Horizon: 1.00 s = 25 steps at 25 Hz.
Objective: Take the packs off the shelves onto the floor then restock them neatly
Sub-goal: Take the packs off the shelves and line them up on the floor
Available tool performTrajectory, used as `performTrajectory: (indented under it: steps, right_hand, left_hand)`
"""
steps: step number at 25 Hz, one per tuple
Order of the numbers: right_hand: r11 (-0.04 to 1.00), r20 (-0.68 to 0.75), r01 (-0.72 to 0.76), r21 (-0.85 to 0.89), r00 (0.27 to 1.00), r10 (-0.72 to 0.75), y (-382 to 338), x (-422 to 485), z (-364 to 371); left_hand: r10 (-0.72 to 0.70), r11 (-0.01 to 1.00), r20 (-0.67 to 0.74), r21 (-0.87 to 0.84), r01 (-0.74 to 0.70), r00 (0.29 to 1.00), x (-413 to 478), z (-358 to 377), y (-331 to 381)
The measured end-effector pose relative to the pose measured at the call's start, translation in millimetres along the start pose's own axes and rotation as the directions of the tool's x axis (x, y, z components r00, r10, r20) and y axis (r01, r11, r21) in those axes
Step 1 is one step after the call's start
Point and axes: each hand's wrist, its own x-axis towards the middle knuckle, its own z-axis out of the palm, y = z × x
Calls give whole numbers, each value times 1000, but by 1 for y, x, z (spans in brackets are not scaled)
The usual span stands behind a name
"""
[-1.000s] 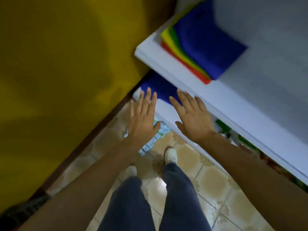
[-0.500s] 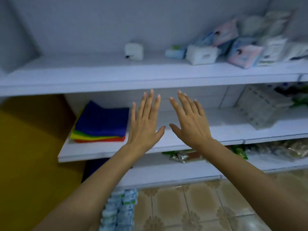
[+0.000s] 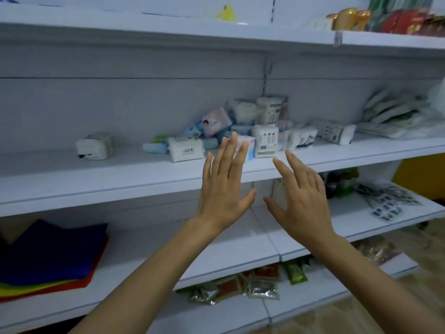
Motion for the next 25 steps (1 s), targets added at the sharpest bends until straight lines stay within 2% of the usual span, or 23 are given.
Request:
performTrajectory:
  steps: [5, 12, 15, 18, 21, 25]
  right_hand:
    - [1000, 64, -12, 16, 998, 11, 63, 14, 27]
    - [993, 120, 86, 83, 988, -96, 89, 60, 112]
    - [994, 117, 79, 76, 989, -87, 110, 90, 142]
    - [993, 115, 97, 64, 988, -104, 133, 115, 163]
    - [985, 103, 122, 124, 986, -135, 136, 148, 193]
    - [947, 50, 270, 173, 958, -282, 111, 229, 230]
  left_hand:
    - [-29, 999, 96, 28, 27, 995, 25, 52, 9]
    - [-120, 991, 129, 72, 111, 984, 80, 124, -60]
    - [-127, 990, 196, 86, 112, 972, 130, 162, -86]
    - [-115, 981, 228, 179, 75, 967, 164, 197, -98]
    - [-168, 962, 151, 242, 128, 974, 162, 208, -129]
    - [-224, 913, -67, 336, 234, 972, 154, 194, -175]
